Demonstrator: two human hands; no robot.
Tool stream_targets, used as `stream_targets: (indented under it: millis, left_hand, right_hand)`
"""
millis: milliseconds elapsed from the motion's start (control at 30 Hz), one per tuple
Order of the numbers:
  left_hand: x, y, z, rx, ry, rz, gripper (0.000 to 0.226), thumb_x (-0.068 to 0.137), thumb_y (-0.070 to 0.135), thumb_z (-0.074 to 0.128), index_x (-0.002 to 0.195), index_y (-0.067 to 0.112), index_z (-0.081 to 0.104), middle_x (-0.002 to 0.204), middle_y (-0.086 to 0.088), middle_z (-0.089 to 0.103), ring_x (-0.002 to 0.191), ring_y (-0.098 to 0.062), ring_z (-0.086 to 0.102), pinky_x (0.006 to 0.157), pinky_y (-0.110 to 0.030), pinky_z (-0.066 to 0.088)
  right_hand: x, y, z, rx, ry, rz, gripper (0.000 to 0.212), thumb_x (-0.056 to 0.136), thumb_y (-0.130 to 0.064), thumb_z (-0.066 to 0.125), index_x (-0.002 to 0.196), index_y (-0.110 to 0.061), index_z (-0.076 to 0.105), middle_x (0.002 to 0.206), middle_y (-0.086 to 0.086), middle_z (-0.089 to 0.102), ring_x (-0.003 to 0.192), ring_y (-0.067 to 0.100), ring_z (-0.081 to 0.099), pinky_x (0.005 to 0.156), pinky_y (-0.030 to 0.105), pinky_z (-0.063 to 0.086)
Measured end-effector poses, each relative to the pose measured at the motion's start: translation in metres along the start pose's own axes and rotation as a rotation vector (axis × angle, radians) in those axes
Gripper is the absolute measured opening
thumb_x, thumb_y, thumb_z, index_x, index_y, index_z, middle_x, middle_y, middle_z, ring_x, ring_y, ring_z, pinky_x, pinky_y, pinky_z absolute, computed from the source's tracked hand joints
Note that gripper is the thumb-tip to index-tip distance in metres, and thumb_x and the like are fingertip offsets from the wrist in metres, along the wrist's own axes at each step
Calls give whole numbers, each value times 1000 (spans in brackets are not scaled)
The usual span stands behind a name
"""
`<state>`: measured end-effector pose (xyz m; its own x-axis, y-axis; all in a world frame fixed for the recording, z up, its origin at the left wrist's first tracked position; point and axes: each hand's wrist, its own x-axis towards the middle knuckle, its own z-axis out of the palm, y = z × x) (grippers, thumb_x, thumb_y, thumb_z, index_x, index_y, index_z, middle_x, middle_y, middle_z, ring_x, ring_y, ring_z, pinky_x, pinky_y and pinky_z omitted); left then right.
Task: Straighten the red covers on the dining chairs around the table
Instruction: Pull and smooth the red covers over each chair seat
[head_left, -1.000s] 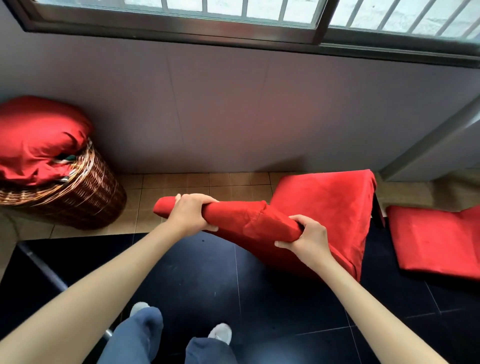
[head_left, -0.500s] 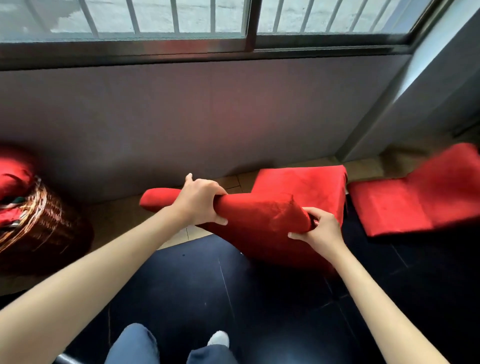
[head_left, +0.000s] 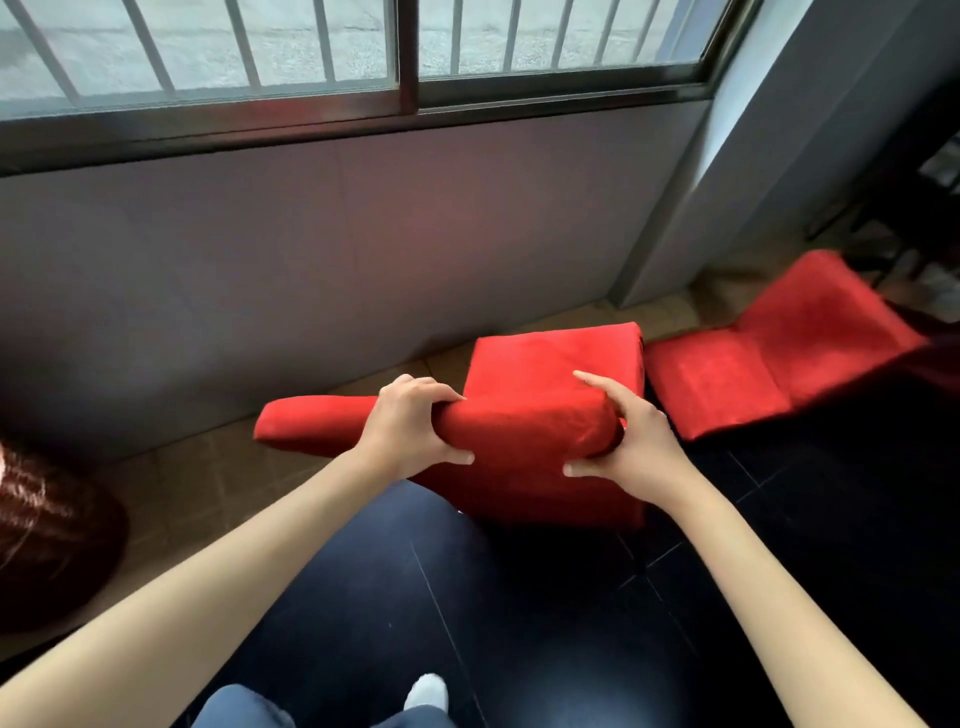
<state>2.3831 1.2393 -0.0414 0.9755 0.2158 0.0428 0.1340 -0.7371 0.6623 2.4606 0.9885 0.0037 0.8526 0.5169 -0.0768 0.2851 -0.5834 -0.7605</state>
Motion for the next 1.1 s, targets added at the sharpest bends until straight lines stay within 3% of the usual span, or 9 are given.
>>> stream_targets:
  millis: [100, 233, 367, 500, 600, 767, 967, 1100]
  left_hand:
    - [-1, 15, 14, -14, 10, 57, 68, 51, 38, 91, 114, 24, 70, 101, 8, 66, 93, -18, 48, 92, -38, 40]
    - [-5, 15, 26, 36, -60, 139, 89, 53, 38, 90, 134, 29, 54, 127, 7, 60, 119, -21, 48, 110, -51, 24]
    - [-8, -9, 23, 180, -62, -22, 104, 51, 43, 89, 143, 35, 40, 146, 10, 42, 135, -18, 36, 110, -63, 10]
    - [-4, -20, 22, 260, -39, -21, 78, 56, 47, 86, 127, 37, 56, 127, 13, 59, 125, -18, 48, 110, -65, 11]
    - [4, -16, 23, 272, -26, 30, 64, 57, 48, 85, 116, 37, 63, 113, 16, 66, 114, -15, 56, 111, -62, 13]
    - [27, -4, 15, 284, -54, 108, 61, 56, 46, 87, 113, 33, 67, 107, 10, 69, 108, -20, 59, 112, -54, 18]
    - [54, 17, 7, 408, -145, 233, 61, 58, 48, 85, 113, 29, 66, 108, 7, 70, 107, -21, 60, 107, -40, 26]
    - [56, 29, 10, 442, -169, 330, 62, 55, 51, 86, 109, 26, 68, 102, 5, 71, 97, -23, 62, 92, -34, 36]
  right_hand:
    - [-11, 3, -10, 9, 34, -38, 113, 46, -15, 96, 139, -44, 39, 120, -22, 57, 111, -10, 50, 97, 3, 30]
    - [-25, 13, -20, 1, 145, -40, 116, 47, -17, 96, 142, -43, 36, 121, -16, 59, 114, -1, 51, 96, 10, 32]
    - [-32, 20, -26, -43, 200, -44, 117, 47, -20, 96, 137, -56, 31, 119, -16, 57, 111, -3, 48, 89, -3, 26]
    - [-34, 21, -29, -125, 197, -74, 114, 49, -21, 95, 139, -50, 33, 121, -15, 49, 109, -13, 38, 86, -8, 22]
    - [-34, 24, -33, -169, 214, -82, 106, 49, -21, 95, 140, -39, 45, 121, -14, 50, 112, -4, 43, 90, -6, 22]
    - [-36, 28, -37, -158, 285, -36, 95, 46, -21, 96, 132, -32, 57, 113, -12, 55, 107, -1, 49, 90, -6, 25]
    - [-58, 42, -26, -70, 423, 29, 97, 43, -23, 96, 132, -31, 55, 102, -29, 51, 95, -20, 48, 86, -8, 25]
    - [-77, 54, -19, -21, 490, 94, 95, 44, -25, 96, 130, -32, 58, 106, -20, 57, 101, -7, 51, 88, -6, 28]
